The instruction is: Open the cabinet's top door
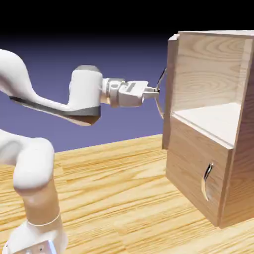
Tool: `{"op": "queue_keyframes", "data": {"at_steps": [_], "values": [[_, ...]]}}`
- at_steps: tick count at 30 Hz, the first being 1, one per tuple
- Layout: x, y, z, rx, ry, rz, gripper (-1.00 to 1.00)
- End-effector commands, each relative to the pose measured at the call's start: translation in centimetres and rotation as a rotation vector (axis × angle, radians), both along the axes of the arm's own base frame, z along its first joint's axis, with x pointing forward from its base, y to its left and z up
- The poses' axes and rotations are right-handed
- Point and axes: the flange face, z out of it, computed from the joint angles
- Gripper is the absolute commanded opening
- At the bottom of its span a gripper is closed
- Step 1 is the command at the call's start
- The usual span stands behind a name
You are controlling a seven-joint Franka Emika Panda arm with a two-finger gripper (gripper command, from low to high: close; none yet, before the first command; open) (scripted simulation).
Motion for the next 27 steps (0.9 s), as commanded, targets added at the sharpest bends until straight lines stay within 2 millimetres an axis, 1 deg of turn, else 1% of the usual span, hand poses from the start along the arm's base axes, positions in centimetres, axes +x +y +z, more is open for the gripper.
{"op": "queue_keyframes", "data": {"at_steps": [1, 7, 12, 20, 27], "values": [[-0.3, 0.5, 0.0, 0.002, 0.000, -0.017, -1.00], [-1.9, 3.8, 0.0, 0.002, 0.000, -0.123, -1.00], [-3.1, 7.5, 0.0, 0.002, 0.000, -0.235, -1.00], [-4.4, 14.5, 0.0, 0.002, 0.000, -0.439, -1.00], [-4.3, 21.3, 0.0, 0.002, -0.001, -0.632, -1.00]]}}
